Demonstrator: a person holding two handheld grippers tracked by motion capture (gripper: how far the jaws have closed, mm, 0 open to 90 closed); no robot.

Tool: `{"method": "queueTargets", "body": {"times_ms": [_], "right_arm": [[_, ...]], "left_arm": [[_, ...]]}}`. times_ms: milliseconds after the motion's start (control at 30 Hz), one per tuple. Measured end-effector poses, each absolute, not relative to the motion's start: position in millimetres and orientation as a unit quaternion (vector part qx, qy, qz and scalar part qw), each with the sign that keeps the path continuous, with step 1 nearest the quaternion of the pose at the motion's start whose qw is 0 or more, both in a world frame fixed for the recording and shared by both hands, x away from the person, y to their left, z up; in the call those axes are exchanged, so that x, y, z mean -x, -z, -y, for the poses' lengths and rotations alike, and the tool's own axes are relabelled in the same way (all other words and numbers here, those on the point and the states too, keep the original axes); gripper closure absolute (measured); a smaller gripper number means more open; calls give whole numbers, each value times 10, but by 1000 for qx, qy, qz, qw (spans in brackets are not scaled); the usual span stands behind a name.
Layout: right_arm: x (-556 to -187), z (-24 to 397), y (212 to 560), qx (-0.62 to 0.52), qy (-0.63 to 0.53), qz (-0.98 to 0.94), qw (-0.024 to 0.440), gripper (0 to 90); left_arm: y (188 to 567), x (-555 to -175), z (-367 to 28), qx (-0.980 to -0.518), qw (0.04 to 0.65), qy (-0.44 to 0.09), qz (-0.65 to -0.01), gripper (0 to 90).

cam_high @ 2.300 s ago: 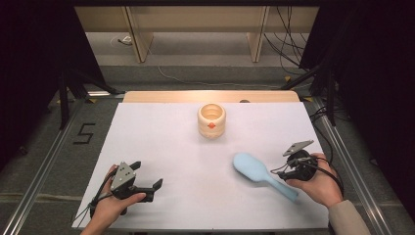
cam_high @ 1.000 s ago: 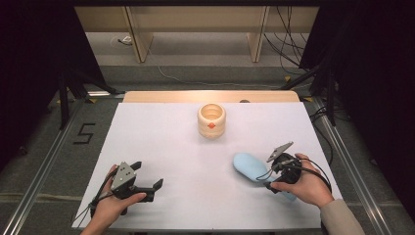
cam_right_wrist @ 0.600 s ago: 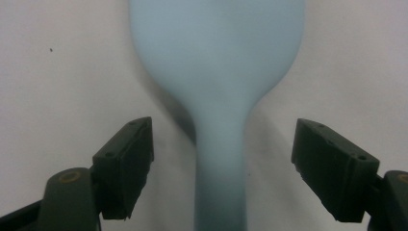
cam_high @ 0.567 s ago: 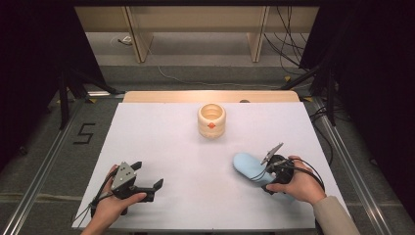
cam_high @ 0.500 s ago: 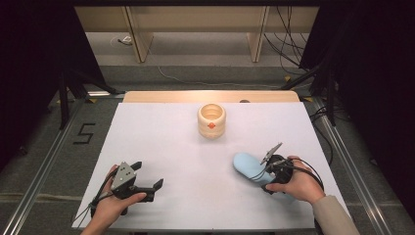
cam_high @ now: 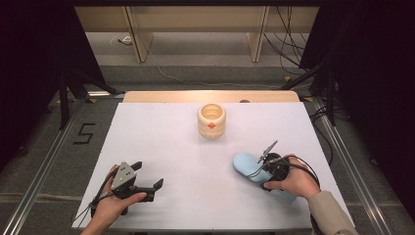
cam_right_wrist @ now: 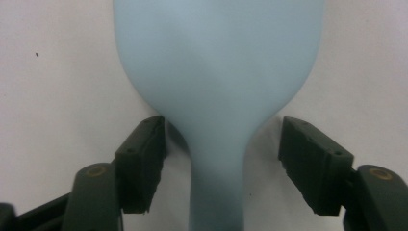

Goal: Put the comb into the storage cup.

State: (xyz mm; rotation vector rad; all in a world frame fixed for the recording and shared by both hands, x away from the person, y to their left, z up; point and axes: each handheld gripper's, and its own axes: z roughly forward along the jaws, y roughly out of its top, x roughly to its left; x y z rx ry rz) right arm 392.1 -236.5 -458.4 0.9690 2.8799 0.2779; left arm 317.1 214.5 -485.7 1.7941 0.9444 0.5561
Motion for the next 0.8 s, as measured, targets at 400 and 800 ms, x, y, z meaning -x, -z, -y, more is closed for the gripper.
{"method": "queueTargets", "body": {"times_ms": [400, 800], "right_arm": [[-3948, 2323, 4561, -305, -79, -948, 35, 493], [-3917, 2285, 4546, -303, -66, -950, 31, 641]], "left_arm": [[4858, -3171, -2144, -741, 497, -229, -390, 11], [4856, -3170, -2146, -741, 497, -229, -390, 13]]}}
